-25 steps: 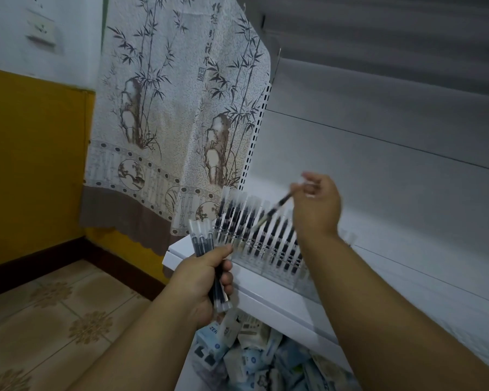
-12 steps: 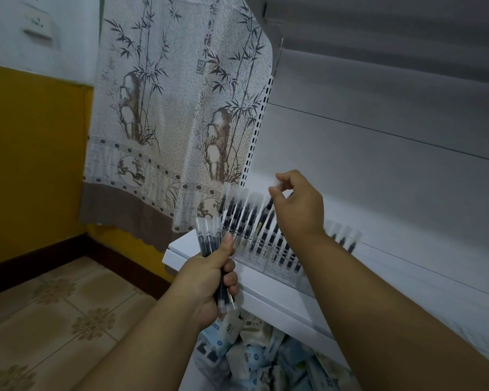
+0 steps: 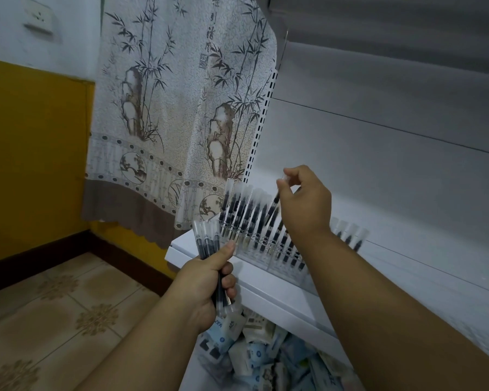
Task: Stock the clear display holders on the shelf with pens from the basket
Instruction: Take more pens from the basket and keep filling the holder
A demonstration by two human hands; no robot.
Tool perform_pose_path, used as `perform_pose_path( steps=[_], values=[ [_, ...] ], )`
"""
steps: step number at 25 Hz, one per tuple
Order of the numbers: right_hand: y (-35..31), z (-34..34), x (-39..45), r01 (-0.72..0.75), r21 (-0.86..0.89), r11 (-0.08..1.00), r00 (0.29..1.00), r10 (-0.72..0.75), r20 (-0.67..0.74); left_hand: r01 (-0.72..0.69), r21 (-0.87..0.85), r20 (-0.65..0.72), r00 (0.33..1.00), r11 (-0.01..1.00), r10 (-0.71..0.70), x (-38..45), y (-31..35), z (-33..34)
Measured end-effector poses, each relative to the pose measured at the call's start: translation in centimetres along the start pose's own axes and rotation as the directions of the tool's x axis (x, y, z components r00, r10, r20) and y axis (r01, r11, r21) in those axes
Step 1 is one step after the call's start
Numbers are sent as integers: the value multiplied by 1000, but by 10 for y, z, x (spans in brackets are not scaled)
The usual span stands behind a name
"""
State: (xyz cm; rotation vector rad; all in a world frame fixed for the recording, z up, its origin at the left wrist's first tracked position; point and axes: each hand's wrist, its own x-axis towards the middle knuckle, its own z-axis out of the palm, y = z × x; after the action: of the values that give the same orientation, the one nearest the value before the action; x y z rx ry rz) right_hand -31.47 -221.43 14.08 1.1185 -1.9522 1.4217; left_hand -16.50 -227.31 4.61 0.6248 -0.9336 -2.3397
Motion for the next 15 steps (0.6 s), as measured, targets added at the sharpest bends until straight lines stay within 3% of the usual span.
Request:
perform_pose_path(
  steps=[7, 15],
  values=[
    [-1, 1, -2, 56, -30, 998, 998, -55, 29, 21, -2, -2, 1000, 1000, -21, 0, -3, 3],
    [-1, 0, 8, 23, -98, 995, 997, -16, 70, 23, -10, 9, 1000, 1000, -23, 1, -4, 3]
  ],
)
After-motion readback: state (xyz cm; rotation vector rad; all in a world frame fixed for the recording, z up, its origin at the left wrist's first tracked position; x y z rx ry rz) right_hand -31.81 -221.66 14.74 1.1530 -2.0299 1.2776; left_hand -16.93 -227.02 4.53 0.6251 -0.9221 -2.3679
